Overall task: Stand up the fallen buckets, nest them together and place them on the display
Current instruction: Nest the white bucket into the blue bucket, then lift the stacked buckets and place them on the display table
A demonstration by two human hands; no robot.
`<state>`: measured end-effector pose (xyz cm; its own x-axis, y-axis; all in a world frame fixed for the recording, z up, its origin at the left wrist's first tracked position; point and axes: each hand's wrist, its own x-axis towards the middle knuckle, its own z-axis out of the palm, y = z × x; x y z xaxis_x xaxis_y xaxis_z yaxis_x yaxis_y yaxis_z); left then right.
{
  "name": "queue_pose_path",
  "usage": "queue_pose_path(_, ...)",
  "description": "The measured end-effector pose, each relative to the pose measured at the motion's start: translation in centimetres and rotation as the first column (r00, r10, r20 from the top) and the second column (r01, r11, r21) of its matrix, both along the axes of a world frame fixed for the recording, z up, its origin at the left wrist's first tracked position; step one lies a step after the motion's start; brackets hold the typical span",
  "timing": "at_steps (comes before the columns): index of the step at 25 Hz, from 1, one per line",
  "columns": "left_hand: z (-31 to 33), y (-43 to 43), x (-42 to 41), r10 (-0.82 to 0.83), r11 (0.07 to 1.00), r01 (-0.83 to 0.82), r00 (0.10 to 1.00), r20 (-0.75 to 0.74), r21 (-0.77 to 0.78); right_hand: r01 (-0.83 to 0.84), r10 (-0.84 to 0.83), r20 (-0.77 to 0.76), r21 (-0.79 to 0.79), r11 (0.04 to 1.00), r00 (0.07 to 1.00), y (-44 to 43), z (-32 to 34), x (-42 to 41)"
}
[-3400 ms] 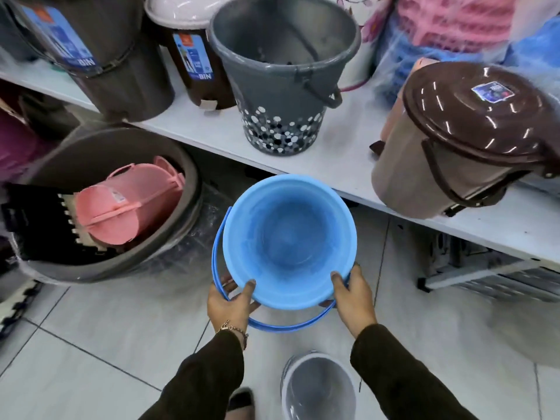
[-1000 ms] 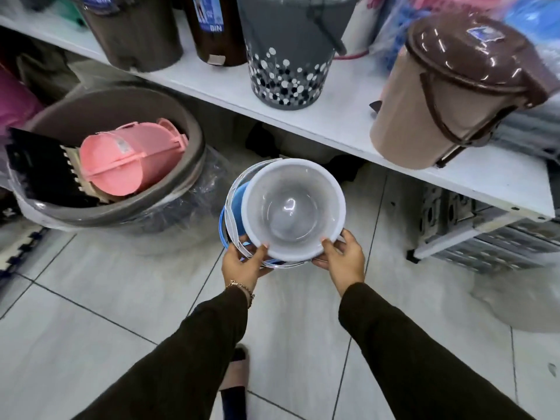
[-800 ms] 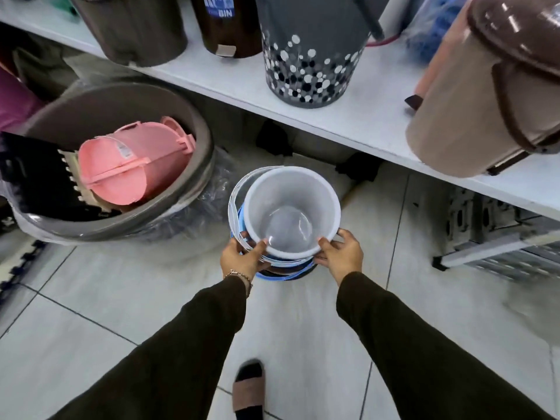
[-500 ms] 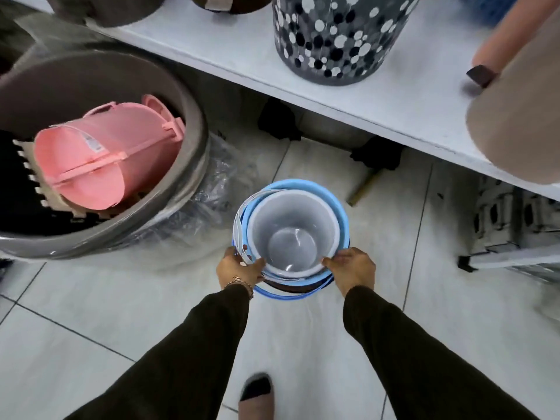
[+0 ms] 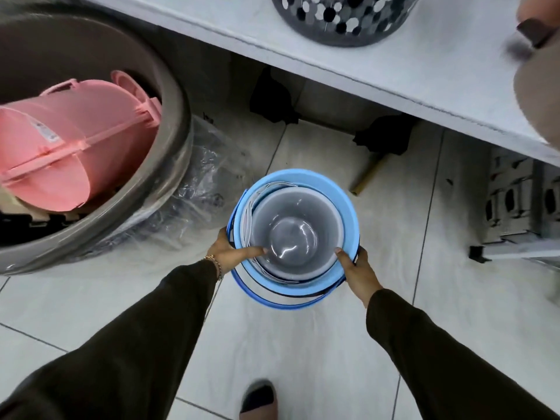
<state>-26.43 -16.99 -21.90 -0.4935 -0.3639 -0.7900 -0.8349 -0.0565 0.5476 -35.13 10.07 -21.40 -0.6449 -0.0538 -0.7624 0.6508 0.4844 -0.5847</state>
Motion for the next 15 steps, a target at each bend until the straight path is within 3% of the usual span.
queue_pose_path(5, 0.9, 0.7, 0.6, 0.059, 0.99, -0.065, 0.997, -0.054, -0.124, 0.054, -0.054, 0.004, 0.031, 0.998, 0.999, -0.4, 0.7, 1.1)
queue_pose_path(9, 3.2, 2.1, 1.1, -0.003, 0.974, -0.001, 1.0, -0.019, -0.225, 0.095, -0.097, 0.027, 0.067, 0.993, 0.995, 0.5, 2.5, 3.4)
queue_pose_path(15, 11.2, 4.6, 4.8, -0.071, 0.961, 0.055, 0.996, -0.05, -0.272, 0.126, -0.124, -0.038, 0.05, 0.991, 0.992, 3.6, 10.3, 8.3)
